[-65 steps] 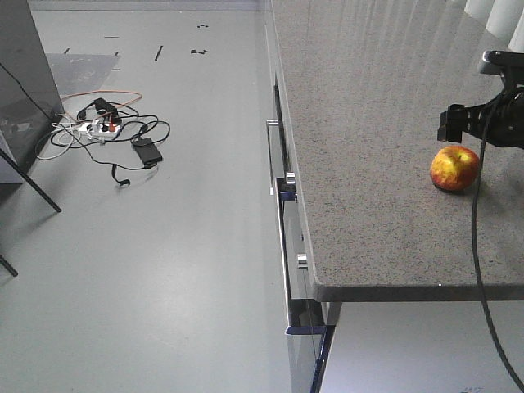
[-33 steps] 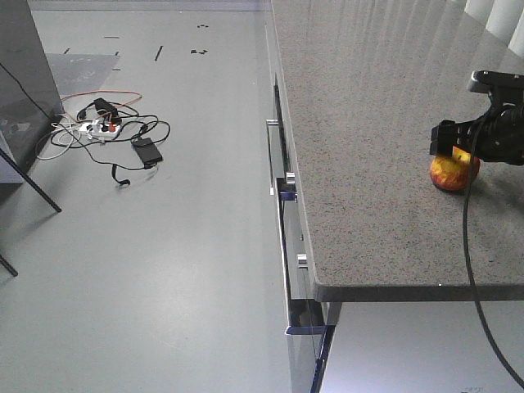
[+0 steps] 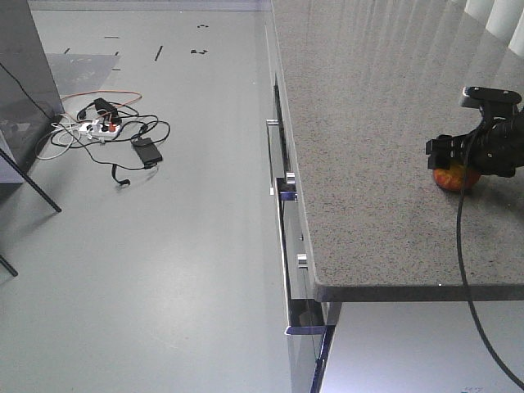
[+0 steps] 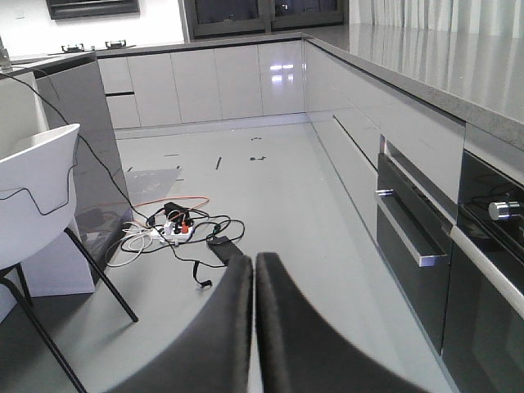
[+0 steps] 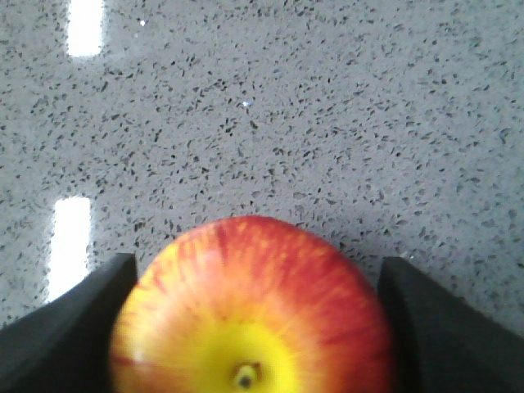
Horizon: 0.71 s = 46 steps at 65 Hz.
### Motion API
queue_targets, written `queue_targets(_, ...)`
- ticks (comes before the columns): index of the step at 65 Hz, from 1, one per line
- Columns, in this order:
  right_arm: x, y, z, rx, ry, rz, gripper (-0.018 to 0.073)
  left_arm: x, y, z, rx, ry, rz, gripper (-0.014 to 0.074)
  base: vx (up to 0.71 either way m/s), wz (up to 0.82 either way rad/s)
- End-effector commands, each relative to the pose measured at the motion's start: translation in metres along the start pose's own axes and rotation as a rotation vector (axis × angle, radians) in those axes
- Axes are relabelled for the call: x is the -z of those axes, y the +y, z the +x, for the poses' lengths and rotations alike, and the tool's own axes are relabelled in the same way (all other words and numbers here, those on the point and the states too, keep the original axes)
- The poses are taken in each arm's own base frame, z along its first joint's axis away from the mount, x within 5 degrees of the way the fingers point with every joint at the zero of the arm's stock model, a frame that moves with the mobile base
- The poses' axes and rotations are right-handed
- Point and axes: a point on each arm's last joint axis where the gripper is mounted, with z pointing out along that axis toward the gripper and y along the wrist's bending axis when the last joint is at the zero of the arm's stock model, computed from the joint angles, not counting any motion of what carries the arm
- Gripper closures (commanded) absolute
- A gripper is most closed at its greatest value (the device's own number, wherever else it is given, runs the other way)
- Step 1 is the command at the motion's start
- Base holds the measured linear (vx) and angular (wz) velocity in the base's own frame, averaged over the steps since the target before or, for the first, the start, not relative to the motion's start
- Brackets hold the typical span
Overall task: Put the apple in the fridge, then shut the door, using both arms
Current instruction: 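Lift the apple off the countertop with the right gripper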
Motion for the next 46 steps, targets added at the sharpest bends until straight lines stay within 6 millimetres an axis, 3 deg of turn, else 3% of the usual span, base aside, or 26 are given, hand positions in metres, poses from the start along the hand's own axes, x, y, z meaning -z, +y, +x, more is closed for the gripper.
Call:
queue_targets(1,0.031,0.002,-0.022,0.019,-0.108,0.004,0.0092,0.003,-0.001,-0.013,0.009,-0.100,0.020,0.0603,0.00,0.00)
queue_targets(13,0.035,0.004,-0.019,0.016,-0.065,-0.014,0.0292,0.003,-0.001,-0.013,0.009,-0.100,0.020,0.0603,0.00,0.00)
queue_targets(22,0.059,0.011,-0.026,0.043,-0.104,-0.050,0.0402,0.003,-0.001,-0.013,0.009,-0.100,0.020,0.0603,0.00,0.00)
queue_targets(30,0.103,0.024,-0.040,0.097,-0.215,-0.115,0.0440,0.003,-0.001,-0.013,0.009,-0.100,0.020,0.0603,0.00,0.00)
queue_targets(46,0.224,0.061,-0.045,0.307,-0.437,-0.314,0.0440,0.003,-0.001,-0.013,0.009,-0.100,0.020,0.0603,0.00,0.00)
